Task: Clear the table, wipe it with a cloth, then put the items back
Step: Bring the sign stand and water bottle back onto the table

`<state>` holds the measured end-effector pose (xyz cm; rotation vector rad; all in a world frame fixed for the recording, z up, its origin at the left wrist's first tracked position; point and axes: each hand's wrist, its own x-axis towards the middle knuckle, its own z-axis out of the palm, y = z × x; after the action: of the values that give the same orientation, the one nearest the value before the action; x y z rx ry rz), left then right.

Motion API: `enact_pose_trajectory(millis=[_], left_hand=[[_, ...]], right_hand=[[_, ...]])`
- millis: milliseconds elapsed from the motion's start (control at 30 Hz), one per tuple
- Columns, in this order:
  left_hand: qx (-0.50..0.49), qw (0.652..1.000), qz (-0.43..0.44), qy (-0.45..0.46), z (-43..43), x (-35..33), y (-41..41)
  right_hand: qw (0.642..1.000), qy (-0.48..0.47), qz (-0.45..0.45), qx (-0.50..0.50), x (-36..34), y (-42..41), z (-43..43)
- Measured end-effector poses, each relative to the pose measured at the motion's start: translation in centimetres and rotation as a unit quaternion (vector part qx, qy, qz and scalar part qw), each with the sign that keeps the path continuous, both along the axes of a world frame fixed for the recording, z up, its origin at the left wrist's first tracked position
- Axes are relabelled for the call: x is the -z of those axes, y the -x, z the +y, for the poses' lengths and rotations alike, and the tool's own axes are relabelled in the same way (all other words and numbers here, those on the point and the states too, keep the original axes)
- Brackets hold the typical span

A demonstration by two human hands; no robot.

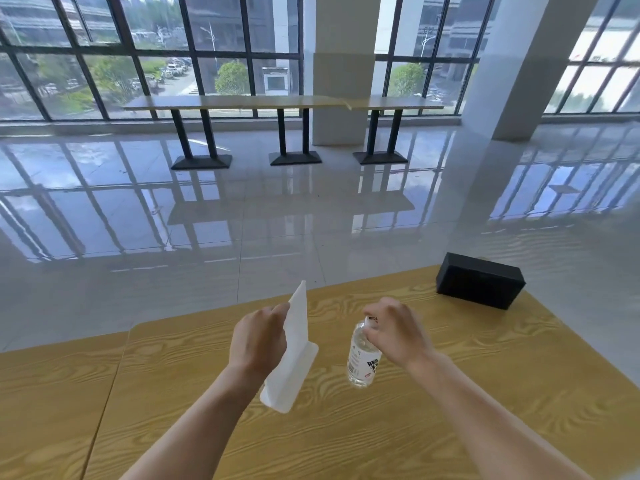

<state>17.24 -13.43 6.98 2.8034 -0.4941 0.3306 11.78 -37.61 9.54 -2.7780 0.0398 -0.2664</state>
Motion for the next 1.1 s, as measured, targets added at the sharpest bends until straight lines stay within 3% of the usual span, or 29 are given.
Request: enact_pose_trajectory(millis=[367,1100], left_hand=[[-0.002,1.000,0.010,0.003,-6.9,0.3,0.9],[0.028,0.999,0.032,0.002,-7.4,1.2,0.4]], right_hand=[[0.999,-0.013,0.027,0.017,1.7,1.2,-6.6],[0.999,-0.013,0.022,0.028,2.6,0.9,-6.9]])
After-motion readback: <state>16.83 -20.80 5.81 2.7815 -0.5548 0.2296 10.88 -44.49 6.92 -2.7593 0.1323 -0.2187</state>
